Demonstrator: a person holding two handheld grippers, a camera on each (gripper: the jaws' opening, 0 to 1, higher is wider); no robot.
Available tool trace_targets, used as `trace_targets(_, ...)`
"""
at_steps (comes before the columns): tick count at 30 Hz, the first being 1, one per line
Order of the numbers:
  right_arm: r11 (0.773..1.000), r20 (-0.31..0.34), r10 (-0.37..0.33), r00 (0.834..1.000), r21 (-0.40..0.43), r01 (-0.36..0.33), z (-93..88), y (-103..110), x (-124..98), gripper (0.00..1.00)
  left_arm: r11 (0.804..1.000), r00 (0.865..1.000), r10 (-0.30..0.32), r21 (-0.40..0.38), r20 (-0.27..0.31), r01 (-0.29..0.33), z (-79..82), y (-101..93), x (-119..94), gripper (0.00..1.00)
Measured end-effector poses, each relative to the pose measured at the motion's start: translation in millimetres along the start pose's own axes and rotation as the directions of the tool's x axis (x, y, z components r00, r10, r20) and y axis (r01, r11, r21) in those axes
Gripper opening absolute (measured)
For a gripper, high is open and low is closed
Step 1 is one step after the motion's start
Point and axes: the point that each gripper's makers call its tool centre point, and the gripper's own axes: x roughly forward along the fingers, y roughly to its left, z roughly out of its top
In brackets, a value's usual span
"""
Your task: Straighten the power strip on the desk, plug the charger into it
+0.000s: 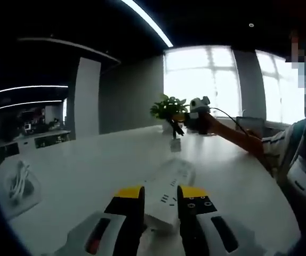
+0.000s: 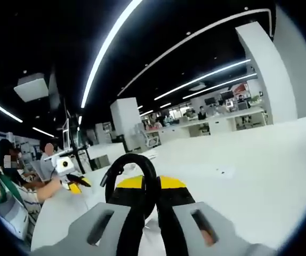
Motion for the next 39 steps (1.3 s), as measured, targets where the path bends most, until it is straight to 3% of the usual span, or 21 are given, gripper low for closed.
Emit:
trace_targets(8,0.998,0.016,0.066,0.998,-0.025,-0.065,15.2,18.4,4.1,0.06,1.0,1.0,0.0,0.028,0.02,-0.001,6.7,-6.2,8.9,0.25)
trace_targets(23,0.981,-0.019,0.194,0.981,-0.027,-0.194,18.2,57.2,22.7,0.06,0.997,0.999,-0.015,0.078,0.032,0.013,17.6,-15.4,23.0,0.27)
trace_targets(32,0.961,-0.05,0.274,0.96,-0.019,-0.275,11.2,88.9,37.7,0.06,0.993,0.998,-0.062,0.099,0.019,0.06,21.3,-26.8,40.1,0.32)
trace_targets(39,0.937,-0.087,0.348,0.934,0.008,-0.348,1.2,109.4,54.6,0.06,0.987,0.995,-0.101,0.125,-0.004,0.101,23.6,-36.3,58.4,0.36)
